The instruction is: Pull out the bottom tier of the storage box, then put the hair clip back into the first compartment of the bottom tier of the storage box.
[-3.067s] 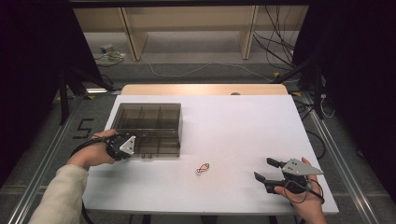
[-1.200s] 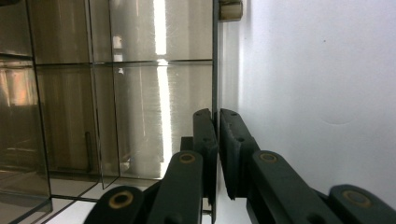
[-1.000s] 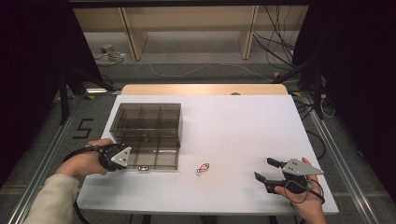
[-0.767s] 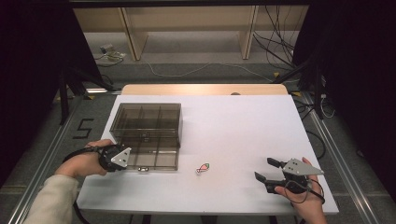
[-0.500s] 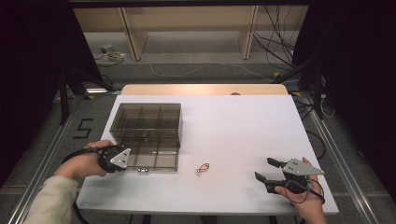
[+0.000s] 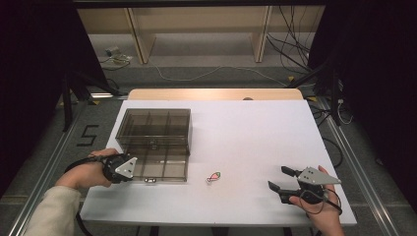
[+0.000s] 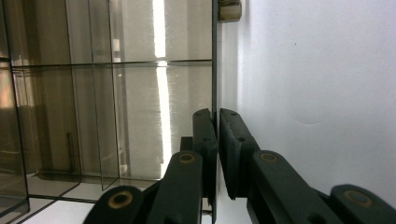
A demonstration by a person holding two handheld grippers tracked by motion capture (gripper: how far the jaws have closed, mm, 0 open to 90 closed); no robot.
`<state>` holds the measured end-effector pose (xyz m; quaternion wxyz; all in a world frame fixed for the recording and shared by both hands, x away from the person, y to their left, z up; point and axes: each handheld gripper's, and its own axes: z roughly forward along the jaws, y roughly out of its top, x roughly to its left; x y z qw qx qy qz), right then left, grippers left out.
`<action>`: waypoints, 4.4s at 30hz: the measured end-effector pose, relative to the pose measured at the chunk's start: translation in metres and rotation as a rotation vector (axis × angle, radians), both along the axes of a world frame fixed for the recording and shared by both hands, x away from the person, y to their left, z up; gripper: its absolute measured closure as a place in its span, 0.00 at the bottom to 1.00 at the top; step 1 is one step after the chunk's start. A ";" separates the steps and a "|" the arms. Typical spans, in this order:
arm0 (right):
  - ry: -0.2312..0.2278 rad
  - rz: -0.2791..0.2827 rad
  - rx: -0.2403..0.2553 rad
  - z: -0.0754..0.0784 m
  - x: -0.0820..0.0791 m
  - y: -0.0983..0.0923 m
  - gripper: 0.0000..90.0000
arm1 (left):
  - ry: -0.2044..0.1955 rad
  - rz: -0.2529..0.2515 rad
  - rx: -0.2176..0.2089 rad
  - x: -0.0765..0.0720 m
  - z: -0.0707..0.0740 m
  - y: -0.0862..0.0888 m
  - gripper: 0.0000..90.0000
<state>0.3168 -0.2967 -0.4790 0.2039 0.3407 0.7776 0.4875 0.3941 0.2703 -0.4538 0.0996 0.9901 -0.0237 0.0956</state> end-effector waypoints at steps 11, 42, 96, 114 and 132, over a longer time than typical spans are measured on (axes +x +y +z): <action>0.000 0.001 0.002 0.000 0.000 0.000 0.29 | 0.019 0.052 -0.034 -0.002 0.003 -0.001 0.88; -0.002 0.006 -0.002 -0.001 0.000 0.001 0.29 | -0.199 0.515 -0.447 -0.035 0.006 -0.039 0.28; -0.012 0.020 -0.025 -0.001 -0.001 0.012 0.29 | -0.229 0.703 -0.671 -0.048 -0.010 -0.117 0.17; -0.015 0.014 -0.015 0.001 -0.001 0.010 0.29 | -0.178 0.657 -0.681 -0.048 -0.012 -0.155 0.22; -0.023 0.016 -0.010 0.002 0.000 0.009 0.29 | -0.100 0.591 -0.627 -0.036 -0.020 -0.214 0.32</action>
